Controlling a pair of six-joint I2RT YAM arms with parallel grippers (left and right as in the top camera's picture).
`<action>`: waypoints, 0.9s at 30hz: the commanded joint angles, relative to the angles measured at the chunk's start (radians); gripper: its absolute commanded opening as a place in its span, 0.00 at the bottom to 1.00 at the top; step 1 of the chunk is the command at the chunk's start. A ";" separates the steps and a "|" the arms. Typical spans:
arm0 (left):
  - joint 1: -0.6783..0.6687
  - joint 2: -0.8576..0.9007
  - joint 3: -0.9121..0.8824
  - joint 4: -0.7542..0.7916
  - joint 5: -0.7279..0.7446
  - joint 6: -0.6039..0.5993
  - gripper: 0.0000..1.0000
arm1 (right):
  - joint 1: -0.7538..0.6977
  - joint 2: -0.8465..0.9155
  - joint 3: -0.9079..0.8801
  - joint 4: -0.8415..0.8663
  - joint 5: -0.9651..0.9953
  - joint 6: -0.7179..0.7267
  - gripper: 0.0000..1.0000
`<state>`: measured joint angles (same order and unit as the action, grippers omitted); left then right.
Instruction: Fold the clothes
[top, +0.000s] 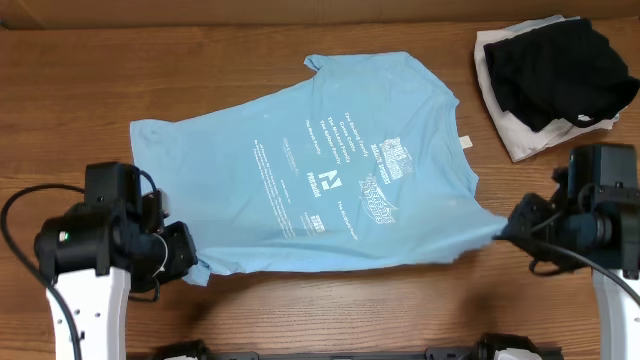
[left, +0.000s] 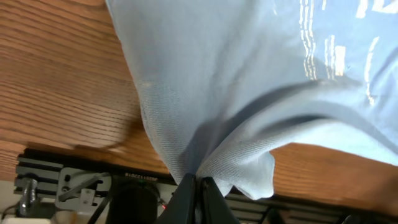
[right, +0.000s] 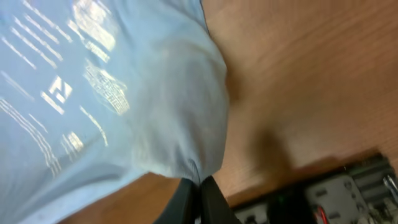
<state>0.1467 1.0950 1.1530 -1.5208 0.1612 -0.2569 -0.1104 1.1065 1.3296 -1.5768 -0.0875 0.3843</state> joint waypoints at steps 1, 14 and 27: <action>0.010 -0.011 -0.010 0.010 -0.013 -0.068 0.04 | -0.003 0.048 -0.001 0.055 0.006 -0.026 0.04; 0.010 -0.011 -0.241 0.098 0.016 -0.276 0.04 | -0.002 0.296 -0.001 0.322 -0.075 -0.179 0.04; 0.012 -0.011 -0.314 0.221 -0.123 -0.457 0.04 | -0.002 0.416 -0.001 0.531 -0.141 -0.258 0.04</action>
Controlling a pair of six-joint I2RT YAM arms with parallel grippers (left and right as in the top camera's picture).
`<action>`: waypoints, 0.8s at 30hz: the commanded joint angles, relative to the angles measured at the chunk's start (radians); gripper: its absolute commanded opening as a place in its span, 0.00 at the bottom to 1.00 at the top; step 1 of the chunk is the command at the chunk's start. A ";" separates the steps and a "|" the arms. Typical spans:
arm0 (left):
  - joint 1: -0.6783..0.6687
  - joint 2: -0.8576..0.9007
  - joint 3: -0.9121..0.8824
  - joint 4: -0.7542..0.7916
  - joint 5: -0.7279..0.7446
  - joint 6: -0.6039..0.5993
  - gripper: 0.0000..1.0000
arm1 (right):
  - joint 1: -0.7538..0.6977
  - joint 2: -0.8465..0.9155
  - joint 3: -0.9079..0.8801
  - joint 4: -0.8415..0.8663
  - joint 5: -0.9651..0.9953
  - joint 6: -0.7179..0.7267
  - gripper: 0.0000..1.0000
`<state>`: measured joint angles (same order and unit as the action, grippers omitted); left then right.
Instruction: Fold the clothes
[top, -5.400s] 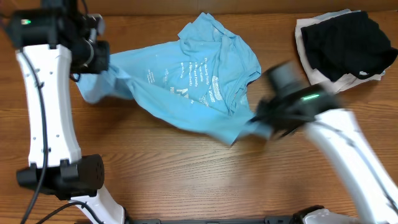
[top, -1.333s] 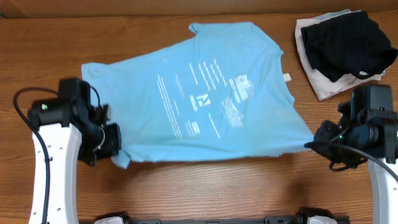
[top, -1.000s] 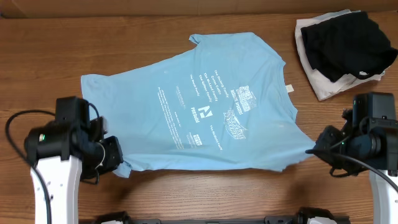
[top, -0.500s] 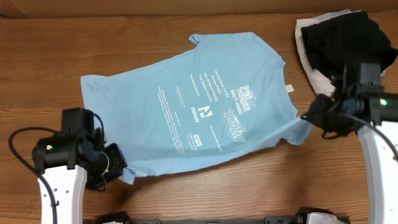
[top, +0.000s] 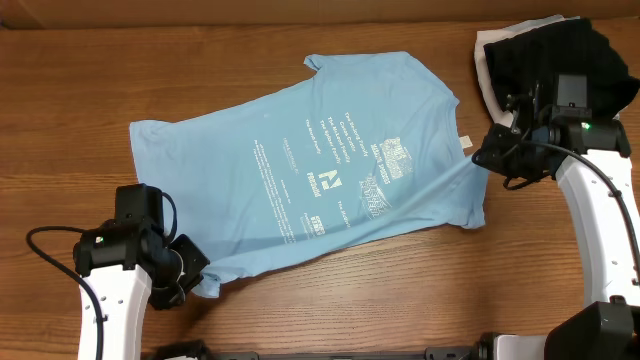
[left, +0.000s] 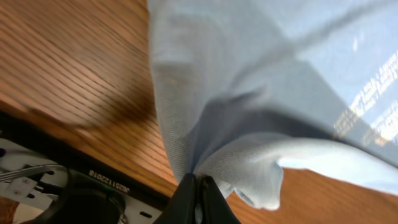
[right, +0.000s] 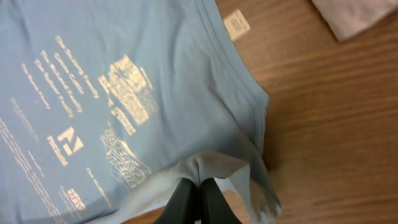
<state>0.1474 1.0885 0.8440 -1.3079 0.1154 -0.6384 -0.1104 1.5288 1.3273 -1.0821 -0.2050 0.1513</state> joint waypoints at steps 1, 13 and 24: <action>0.011 -0.004 -0.005 0.008 -0.092 -0.080 0.04 | -0.002 -0.006 0.002 0.043 -0.024 -0.025 0.04; 0.012 -0.004 -0.005 0.100 -0.222 -0.171 0.04 | -0.002 -0.006 0.002 0.109 -0.025 -0.048 0.04; 0.043 0.025 -0.005 0.217 -0.343 -0.173 0.04 | 0.013 0.044 0.002 0.223 -0.066 -0.074 0.04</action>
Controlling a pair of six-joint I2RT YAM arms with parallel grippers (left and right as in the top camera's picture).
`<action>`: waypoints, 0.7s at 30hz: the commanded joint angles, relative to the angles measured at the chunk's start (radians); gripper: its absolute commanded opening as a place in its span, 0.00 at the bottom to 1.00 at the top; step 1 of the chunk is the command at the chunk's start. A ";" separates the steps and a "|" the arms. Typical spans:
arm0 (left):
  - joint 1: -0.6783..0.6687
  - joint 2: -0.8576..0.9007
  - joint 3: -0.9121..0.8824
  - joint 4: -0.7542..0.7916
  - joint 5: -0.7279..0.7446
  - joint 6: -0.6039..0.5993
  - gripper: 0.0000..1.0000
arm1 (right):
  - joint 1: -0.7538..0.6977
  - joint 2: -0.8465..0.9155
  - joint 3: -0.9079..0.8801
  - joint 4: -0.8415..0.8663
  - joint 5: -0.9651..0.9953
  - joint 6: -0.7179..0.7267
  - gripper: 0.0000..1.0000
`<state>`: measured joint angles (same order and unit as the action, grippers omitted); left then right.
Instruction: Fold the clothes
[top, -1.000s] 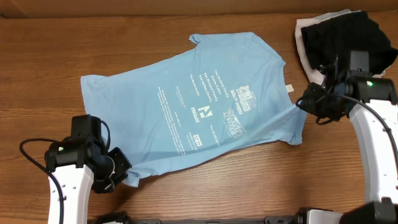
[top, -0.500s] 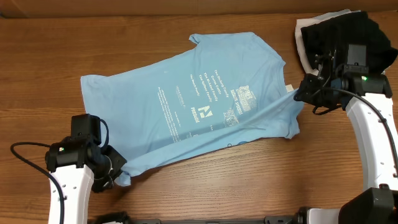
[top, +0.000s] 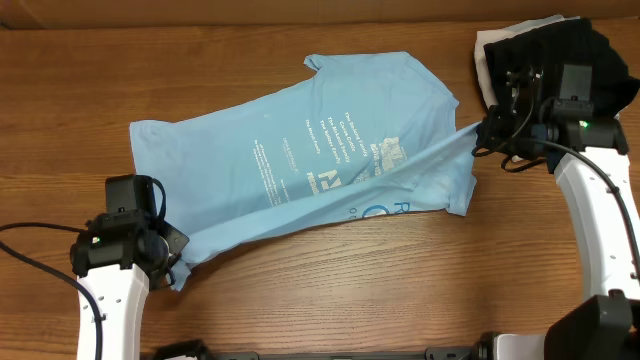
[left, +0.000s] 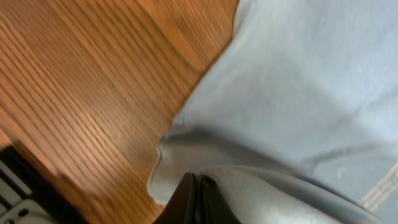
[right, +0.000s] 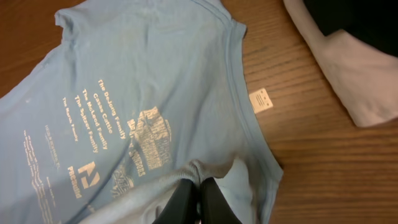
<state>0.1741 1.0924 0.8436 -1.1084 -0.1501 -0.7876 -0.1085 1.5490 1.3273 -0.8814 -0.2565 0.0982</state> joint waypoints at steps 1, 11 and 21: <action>0.017 0.033 -0.005 0.026 -0.087 -0.024 0.04 | 0.013 0.027 0.002 0.031 -0.015 -0.021 0.04; 0.017 0.204 -0.005 0.178 -0.132 -0.024 0.04 | 0.036 0.092 0.002 0.127 -0.016 -0.048 0.04; 0.016 0.360 -0.005 0.326 -0.131 -0.022 0.09 | 0.116 0.236 0.002 0.213 -0.014 -0.058 0.04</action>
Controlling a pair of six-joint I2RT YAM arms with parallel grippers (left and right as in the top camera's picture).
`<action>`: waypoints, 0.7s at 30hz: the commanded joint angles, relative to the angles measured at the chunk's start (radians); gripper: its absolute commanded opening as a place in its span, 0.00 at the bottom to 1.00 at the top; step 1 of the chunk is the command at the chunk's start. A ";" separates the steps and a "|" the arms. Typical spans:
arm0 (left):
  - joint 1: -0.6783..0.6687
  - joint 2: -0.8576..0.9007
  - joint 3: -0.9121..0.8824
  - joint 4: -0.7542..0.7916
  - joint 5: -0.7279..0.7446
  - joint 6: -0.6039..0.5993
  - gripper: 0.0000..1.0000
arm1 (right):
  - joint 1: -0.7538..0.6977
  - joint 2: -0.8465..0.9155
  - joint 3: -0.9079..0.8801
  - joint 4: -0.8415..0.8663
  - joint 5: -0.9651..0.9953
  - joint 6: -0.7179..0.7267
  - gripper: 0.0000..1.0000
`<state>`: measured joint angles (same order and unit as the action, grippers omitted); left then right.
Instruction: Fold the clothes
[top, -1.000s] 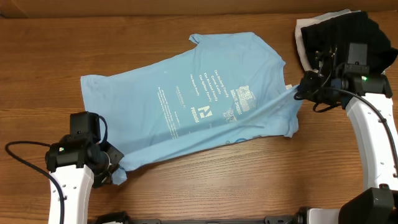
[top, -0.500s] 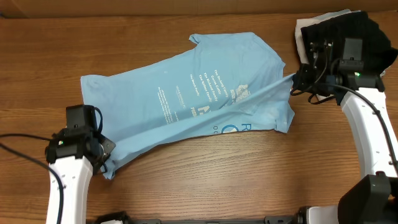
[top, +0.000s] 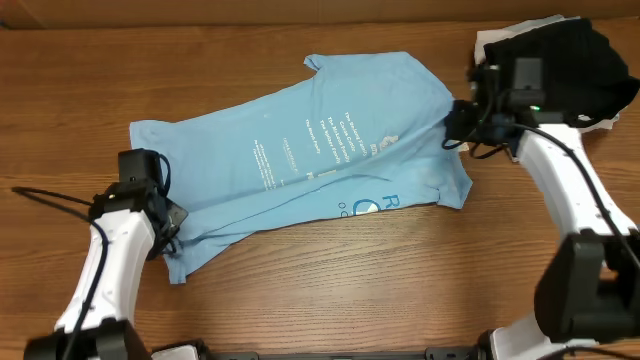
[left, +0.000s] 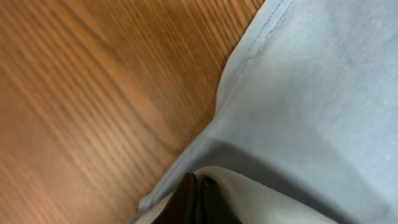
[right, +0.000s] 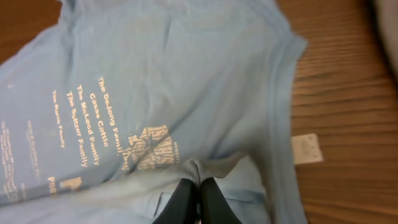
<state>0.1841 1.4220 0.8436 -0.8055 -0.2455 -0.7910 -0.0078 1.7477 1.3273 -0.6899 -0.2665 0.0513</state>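
A light blue T-shirt (top: 300, 140) with pale print lies across the wooden table, its near long edge folded up over the body. My left gripper (top: 168, 222) is shut on the shirt's near left corner, and in the left wrist view the cloth (left: 298, 93) bunches at the left gripper (left: 196, 182). My right gripper (top: 452, 112) is shut on the folded edge near the collar side. In the right wrist view the blue shirt (right: 155, 74) gathers at the right gripper (right: 198, 182), and a white label (right: 308, 149) lies beside it.
A pile of black and white clothes (top: 550, 70) sits at the back right corner, just behind my right arm. The wooden table (top: 350, 290) stretches bare in front of the shirt. A dark rail runs along the near edge.
Both grippers, still shut on the shirt's edge, have moved farther back. The folded flap now covers more of the print, and the right gripper sits over the collar area.
First both grippers held the shirt's near corners low at the front of the table. Then the right gripper was up by the collar side with its corner while the left stayed near. The left followed, and the near edge now lies folded over the body.
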 joint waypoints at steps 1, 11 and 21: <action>0.006 0.042 -0.005 0.044 -0.036 -0.017 0.16 | 0.016 0.049 0.002 0.029 -0.004 -0.011 0.09; 0.006 0.058 0.108 0.095 -0.016 0.261 1.00 | -0.018 0.059 0.116 -0.087 -0.028 -0.011 0.73; 0.005 0.059 0.318 -0.299 0.347 0.360 1.00 | -0.034 0.059 0.409 -0.615 -0.026 -0.006 0.80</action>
<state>0.1841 1.4803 1.1652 -1.0576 -0.0578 -0.4934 -0.0414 1.8130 1.7084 -1.2526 -0.2852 0.0471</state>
